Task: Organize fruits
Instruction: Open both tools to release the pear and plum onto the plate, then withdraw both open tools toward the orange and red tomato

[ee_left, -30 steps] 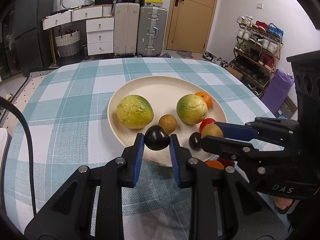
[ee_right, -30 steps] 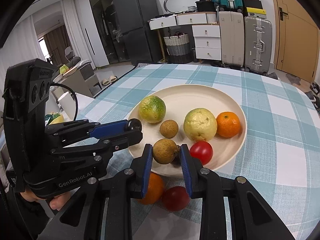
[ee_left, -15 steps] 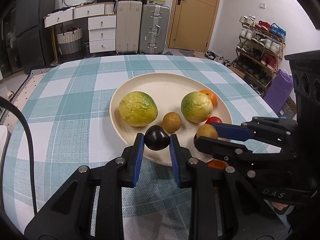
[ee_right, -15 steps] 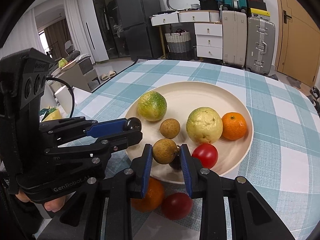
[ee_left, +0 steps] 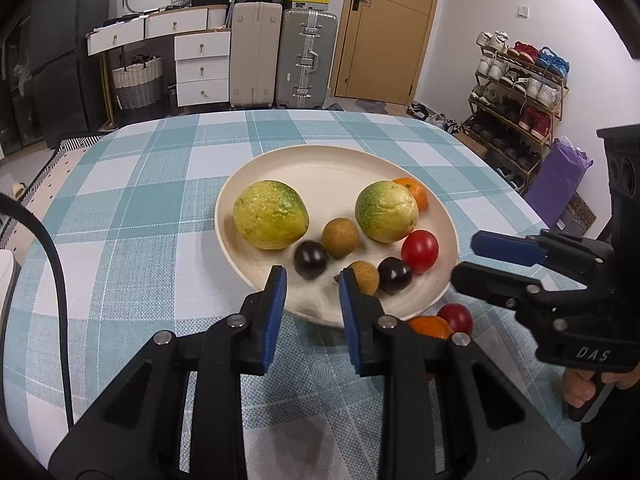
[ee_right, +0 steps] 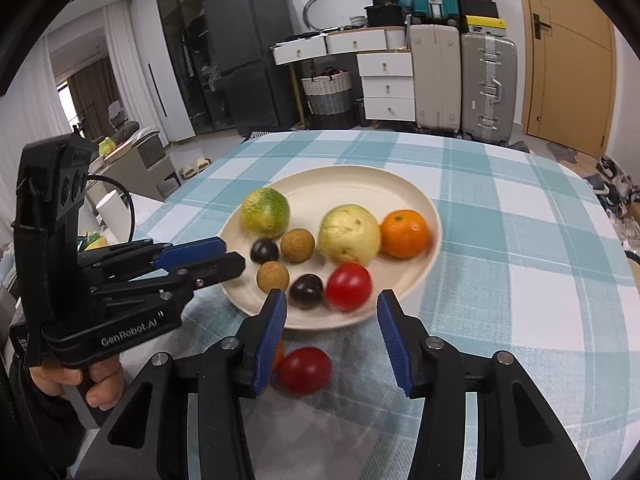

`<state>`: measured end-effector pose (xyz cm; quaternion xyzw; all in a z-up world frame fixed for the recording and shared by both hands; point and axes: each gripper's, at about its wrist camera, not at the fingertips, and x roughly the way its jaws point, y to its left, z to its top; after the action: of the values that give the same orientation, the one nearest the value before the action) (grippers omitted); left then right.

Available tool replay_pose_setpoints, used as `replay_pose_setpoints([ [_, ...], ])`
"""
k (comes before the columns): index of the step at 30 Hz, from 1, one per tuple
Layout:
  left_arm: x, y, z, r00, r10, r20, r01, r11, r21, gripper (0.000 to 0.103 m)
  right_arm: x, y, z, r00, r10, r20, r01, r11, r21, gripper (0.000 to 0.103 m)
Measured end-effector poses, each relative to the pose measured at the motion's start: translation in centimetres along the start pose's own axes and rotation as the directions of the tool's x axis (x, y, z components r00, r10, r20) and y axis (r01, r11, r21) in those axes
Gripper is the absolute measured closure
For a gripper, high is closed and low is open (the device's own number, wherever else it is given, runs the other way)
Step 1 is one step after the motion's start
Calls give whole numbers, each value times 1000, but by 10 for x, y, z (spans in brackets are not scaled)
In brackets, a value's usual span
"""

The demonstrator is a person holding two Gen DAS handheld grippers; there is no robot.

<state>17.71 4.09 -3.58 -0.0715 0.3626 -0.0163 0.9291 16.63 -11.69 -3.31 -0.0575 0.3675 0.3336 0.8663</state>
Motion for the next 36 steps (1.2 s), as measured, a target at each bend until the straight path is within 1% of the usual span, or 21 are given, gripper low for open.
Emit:
replay_pose_setpoints([
  [1, -1, -1, 0, 1000, 1, 2, -1, 1000, 5, 75, -3, -3, -2, 1000, -4, 1, 4, 1000, 5, 50],
  [2, -4, -2, -1, 1000, 3, 4, -3, 1000, 10, 68, -5, -5, -3, 1000, -8, 1, 8, 1000, 8, 49],
  [3, -6, -3, -2, 1000, 8, 7, -8, 1000, 13, 55, -8, -8, -4, 1000, -11, 1, 11, 1000, 12, 45],
  [4, -8, -5, -4, 1000, 14, 10, -14, 1000, 15, 49, -11, -11, -6, 1000, -12, 3, 12, 1000, 17, 40],
  [5, -12, -6, -5, 1000, 19, 17, -20, 1000, 14, 40, -13, -13, -7, 1000, -13, 5, 13, 1000, 19, 36],
  [6, -15, -7, -6, 1000, 23, 19, -23, 1000, 15, 32, -15, -15, -8, 1000, -15, 7, 15, 1000, 22, 29],
  [7, -18, -8, -7, 999, 27, 18, -27, 999, 17, 27, -18, -18, -10, 1000, -21, 9, 20, 999, 26, 23],
  [8, -21, -9, -8, 999, 34, 19, -34, 999, 18, 18, -20, -19, -11, 1000, -25, 12, 25, 999, 30, 20],
  [9, -25, -10, -9, 999, 43, 22, -43, 999, 18, 17, -23, -22, -13, 999, -32, 18, 31, 999, 34, 15],
  [10, -29, -12, -11, 999, 46, 25, -47, 999, 20, 17, -24, -23, -14, 999, -38, 19, 37, 999, 36, 12],
  [11, -32, -13, -13, 999, 45, 21, -45, 999, 21, 15, -25, -25, -16, 999, -45, 15, 44, 998, 41, 10],
  [12, -35, -14, -14, 999, 45, 16, -45, 999, 21, 9, -25, -27, -16, 999, -47, 10, 46, 998, 44, 6],
  [14, -44, -17, -20, 999, 41, 21, -41, 999, 16, 1, -26, -30, -20, 999, -50, 0, 50, 998, 50, 3],
  [15, -49, -19, -22, 999, 36, 28, -37, 999, 15, 1, -26, -30, -21, 999, -52, -3, 52, 997, 51, 1],
  [20, -63, -29, -32, 999, 31, 29, -32, 999, 35, 1, -25, -30, -28, 998, -59, -24, 60, 997, 43, 1],
  [26, -60, -35, -40, 1000, 31, 2, -31, 998, 58, 1, -17, -22, -32, 996, -58, -66, 59, 998, 19, 0],
  [29, -59, -37, -43, 999, 43, -5, -43, 997, 66, 1, -11, -17, -33, 994, -56, -89, 56, 998, -2, 0],
  [33, -58, -34, -42, 999, 34, -11, -33, 998, 51, 1, 1, -11, -35, 990, -51, -132, 49, 999, -23, 0],
  [36, -58, -33, -43, 999, 35, -13, -35, 998, 47, 1, 9, -7, -35, 985, -72, -157, 66, 997, -45, 0],
])
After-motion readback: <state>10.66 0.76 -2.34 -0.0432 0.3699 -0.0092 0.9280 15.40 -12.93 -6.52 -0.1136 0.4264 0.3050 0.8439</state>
